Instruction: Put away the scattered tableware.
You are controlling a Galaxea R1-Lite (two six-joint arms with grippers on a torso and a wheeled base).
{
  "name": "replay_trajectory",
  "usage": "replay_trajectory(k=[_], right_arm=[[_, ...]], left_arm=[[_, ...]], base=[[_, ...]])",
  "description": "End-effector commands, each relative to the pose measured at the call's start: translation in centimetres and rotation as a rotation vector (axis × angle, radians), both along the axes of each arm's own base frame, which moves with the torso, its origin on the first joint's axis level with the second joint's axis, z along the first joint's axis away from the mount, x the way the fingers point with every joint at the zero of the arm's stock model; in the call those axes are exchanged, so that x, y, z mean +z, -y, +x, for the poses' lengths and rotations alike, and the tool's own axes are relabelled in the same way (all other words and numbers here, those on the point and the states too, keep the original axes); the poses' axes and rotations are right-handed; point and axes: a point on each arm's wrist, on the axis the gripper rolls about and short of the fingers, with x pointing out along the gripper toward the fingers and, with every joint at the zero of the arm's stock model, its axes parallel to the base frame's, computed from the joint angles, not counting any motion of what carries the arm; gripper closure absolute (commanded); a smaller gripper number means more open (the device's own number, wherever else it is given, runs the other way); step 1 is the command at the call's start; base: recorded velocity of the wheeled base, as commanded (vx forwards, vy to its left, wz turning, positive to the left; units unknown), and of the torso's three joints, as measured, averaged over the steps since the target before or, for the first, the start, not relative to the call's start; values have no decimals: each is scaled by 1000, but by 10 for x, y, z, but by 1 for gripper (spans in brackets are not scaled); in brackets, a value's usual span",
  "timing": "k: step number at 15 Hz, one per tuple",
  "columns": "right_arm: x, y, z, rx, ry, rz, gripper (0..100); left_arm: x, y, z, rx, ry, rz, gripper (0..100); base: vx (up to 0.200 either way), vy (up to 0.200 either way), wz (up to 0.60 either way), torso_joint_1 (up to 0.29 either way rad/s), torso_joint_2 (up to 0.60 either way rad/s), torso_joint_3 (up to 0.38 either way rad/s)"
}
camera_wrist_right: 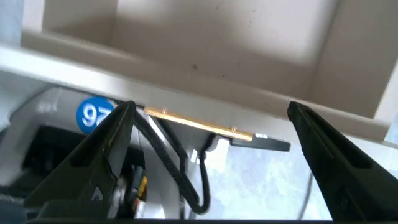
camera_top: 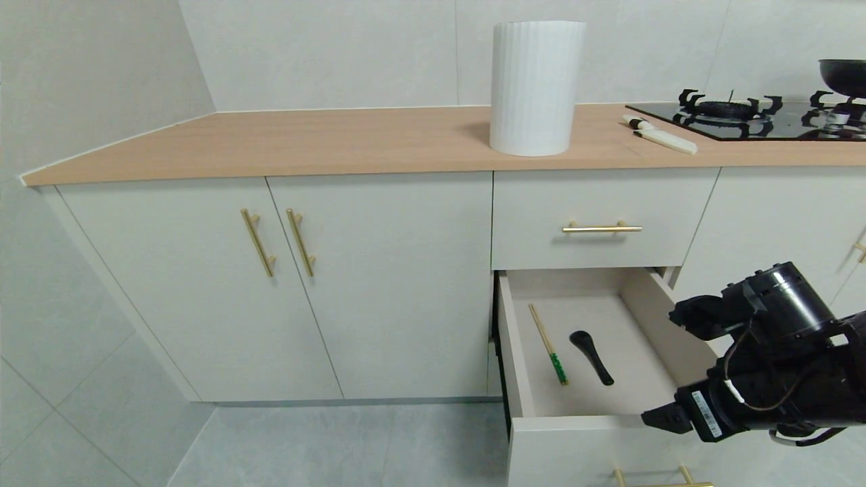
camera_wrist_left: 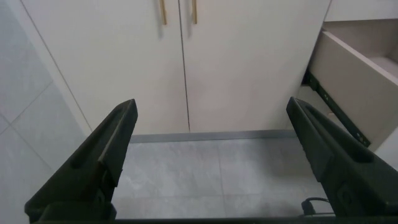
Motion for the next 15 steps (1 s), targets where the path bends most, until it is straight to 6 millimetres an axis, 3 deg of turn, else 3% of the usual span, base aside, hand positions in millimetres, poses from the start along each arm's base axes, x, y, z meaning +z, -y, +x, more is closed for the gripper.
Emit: replay_trajectory(k=[1, 6, 15], right_arm=[[0, -4, -6, 27, -5, -4, 0], [-17, -14, -21, 128, -179, -110, 0], [-44, -23, -4, 97, -277, -193, 0]], left_arm=[[0, 0, 0, 0, 0, 0, 0], [0, 0, 0, 0, 0, 0, 0], [0, 0, 0, 0, 0, 0, 0]], base=[[0, 0, 0, 0, 0, 0], [0, 0, 0, 0, 0, 0], [0, 0, 0, 0, 0, 0]])
